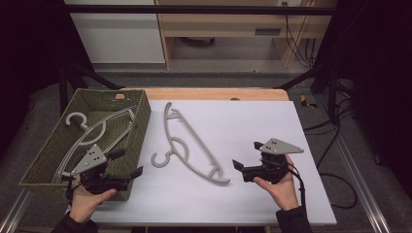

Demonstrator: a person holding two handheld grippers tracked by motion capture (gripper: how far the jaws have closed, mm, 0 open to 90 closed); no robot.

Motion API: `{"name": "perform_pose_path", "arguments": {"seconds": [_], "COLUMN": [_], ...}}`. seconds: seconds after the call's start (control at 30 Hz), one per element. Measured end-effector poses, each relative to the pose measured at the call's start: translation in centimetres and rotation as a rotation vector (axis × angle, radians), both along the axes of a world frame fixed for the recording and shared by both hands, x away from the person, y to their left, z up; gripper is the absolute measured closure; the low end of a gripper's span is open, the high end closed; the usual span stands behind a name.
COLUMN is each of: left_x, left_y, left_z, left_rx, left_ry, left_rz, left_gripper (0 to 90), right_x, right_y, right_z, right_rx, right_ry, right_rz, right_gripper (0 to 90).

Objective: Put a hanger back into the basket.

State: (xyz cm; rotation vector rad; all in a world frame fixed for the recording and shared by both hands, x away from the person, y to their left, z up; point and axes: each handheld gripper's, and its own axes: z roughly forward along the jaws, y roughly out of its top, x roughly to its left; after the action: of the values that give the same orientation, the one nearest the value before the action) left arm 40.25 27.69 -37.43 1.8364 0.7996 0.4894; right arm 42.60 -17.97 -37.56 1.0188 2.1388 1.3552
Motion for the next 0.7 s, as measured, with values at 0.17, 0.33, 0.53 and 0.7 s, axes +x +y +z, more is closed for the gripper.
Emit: {"name": "perform_pose_path", "arguments": {"seconds": [0.17, 0.33, 0.53, 0.7], "left_x": [0.3, 0.9, 1.7, 1.8], "left_y": [-0.6, -1.0, -1.3, -1.1], "left_z": [0.5, 1.2, 2.3, 2.5], "left_rx": [0.014, 0.017, 0.003, -0.028], "left_ry": [-0.002, -0.015, -0.020, -0.024], "left_rz": [0.001, 0.010, 0.026, 0.036], "left_gripper": [10.1, 10.1, 9.9, 10.0], "right_x": [0.6, 1.2, 2.3, 3.1], "right_y": [2.0, 3.8, 6.3, 8.1], "right_z": [-0.4, -0.9, -1.5, -2.5], "right_rx": [-0.016, -0.032, -0.085, -0.151], "right_ry": [0.032, 0.060, 0.108, 0.161], "right_rz": [0.030, 0.051, 0.086, 0.128], "right_gripper": [6.7, 8.3, 12.7, 19.3]}}
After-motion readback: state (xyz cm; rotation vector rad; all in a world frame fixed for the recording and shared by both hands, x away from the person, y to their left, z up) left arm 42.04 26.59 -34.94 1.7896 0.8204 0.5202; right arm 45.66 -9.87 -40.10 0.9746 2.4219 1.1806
